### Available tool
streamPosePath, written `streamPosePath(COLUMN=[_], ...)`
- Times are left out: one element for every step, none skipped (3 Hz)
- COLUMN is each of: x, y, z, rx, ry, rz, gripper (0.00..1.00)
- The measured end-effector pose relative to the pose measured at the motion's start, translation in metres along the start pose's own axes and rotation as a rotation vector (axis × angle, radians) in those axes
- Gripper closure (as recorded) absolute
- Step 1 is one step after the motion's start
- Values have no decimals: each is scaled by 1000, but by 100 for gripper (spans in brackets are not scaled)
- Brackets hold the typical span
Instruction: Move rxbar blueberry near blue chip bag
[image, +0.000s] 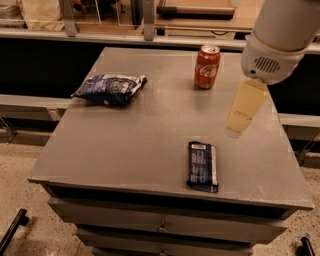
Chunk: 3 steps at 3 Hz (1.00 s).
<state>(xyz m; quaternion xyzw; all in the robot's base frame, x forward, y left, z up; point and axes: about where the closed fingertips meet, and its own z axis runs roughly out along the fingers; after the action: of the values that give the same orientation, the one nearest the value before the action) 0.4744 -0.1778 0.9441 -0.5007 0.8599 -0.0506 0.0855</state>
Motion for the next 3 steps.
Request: streamPosePath(x=[-7,-11,-13], y=[-5,-9,-15], z=[10,11,21], rx=[31,52,-4], ry=[91,82,88], rz=[131,230,281], gripper=[0,0,0])
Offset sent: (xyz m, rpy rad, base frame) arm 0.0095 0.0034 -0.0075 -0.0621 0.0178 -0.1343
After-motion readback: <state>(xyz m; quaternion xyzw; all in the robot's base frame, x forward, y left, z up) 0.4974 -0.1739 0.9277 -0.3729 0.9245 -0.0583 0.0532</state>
